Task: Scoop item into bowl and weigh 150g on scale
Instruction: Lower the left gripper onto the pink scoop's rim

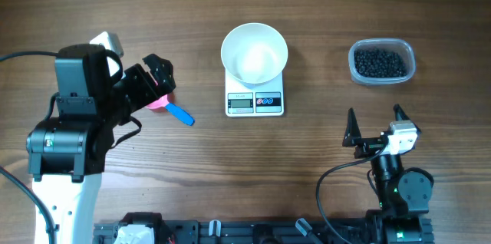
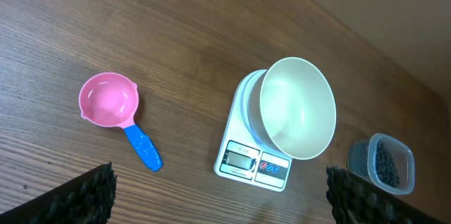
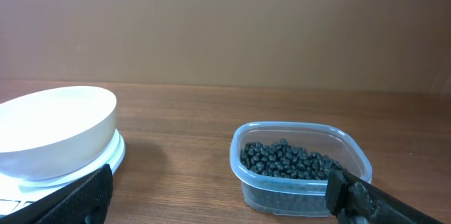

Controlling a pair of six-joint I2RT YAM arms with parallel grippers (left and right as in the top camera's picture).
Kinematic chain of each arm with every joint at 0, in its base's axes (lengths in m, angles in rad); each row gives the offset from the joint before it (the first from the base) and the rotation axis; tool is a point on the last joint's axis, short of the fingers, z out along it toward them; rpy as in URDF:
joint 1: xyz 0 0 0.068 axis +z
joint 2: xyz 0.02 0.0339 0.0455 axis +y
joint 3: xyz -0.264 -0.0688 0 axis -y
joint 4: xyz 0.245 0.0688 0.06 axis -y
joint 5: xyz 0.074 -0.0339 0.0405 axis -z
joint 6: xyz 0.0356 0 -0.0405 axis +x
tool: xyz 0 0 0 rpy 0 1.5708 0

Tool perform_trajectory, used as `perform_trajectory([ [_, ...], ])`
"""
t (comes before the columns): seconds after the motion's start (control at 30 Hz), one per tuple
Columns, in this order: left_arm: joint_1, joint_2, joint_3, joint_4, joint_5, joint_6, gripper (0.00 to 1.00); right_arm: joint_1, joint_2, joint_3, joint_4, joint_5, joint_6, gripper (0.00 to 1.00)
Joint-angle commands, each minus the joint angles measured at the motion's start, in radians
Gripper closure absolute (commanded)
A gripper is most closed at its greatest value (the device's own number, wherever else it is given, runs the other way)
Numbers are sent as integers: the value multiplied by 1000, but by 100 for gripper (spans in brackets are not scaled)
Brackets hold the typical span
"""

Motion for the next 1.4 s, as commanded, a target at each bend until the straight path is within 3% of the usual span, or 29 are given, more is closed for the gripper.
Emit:
perform_trajectory([
  [0.0,5,6,14,15,16,-10,0,2,-1,-1,2,6,-13,0],
  [0.37,5,23,14,152,-13,-11,0,2,-1,-1,2,6,-13,0],
  [0.43,5,49,14,177,-77,-90,0,2,-1,-1,2,6,-14,0],
  [0.53,5,106,14,159,-214,-301,0,2,-1,-1,2,6,-13,0],
  [0.7,10,145,14,28,-230,-479,0,2,-1,-1,2,6,-13,0],
  [0.97,30,145,8,-188,-244,-486,3,2,-1,-1,2,6,-14,0],
  [1.1,31,149,-48,-177,-247,-552,9,2,-1,-1,2,6,-14,0],
  [1.27,31,149,-200,-15,-259,-560,19,2,-1,-1,2,6,-14,0],
  [1.37,30,153,-244,16,-297,-616,18,2,-1,-1,2,6,-13,0],
])
